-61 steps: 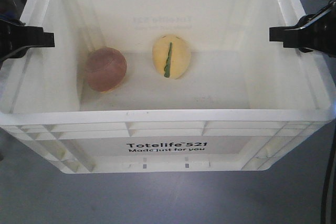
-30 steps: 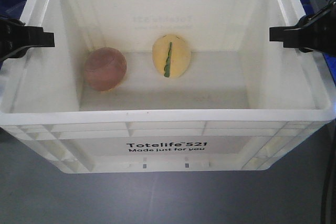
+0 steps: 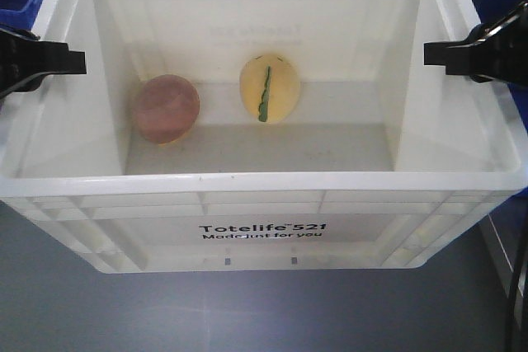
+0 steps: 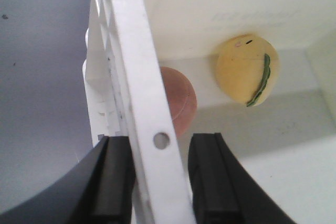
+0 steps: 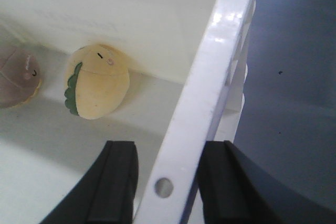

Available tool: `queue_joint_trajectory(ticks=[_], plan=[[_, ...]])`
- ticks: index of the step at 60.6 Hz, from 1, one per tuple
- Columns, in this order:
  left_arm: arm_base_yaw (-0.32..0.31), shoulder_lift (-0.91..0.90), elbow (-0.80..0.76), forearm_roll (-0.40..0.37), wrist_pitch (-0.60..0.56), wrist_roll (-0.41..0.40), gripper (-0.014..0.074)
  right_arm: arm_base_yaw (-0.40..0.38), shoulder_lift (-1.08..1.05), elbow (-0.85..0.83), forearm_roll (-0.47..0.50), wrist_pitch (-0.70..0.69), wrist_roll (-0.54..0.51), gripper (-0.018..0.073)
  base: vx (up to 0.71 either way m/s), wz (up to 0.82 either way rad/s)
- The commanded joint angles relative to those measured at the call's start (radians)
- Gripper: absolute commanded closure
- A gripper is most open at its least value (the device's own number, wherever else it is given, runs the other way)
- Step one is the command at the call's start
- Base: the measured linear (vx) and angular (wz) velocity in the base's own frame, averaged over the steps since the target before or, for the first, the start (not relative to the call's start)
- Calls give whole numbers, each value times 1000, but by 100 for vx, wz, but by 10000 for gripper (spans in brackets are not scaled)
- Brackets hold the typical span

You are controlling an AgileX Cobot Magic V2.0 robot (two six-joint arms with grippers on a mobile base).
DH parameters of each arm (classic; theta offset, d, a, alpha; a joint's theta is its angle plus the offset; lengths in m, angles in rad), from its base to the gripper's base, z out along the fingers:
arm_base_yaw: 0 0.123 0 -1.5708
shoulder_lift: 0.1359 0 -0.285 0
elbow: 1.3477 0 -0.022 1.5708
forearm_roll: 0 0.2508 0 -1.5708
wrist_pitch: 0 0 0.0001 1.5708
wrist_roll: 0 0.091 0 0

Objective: Place moving items into box and shelve

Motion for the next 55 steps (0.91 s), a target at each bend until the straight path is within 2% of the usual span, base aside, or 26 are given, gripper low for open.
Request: queue_joint_trajectory(ticks=[1,55], plan=[[-9,-31,-50,-92,-146,16,603,11,-35,-41,102,-65,-50,565,41,-21],[-9,-31,-50,-92,-146,16,603,11,-35,-41,102,-64,-50,565,44,-7]])
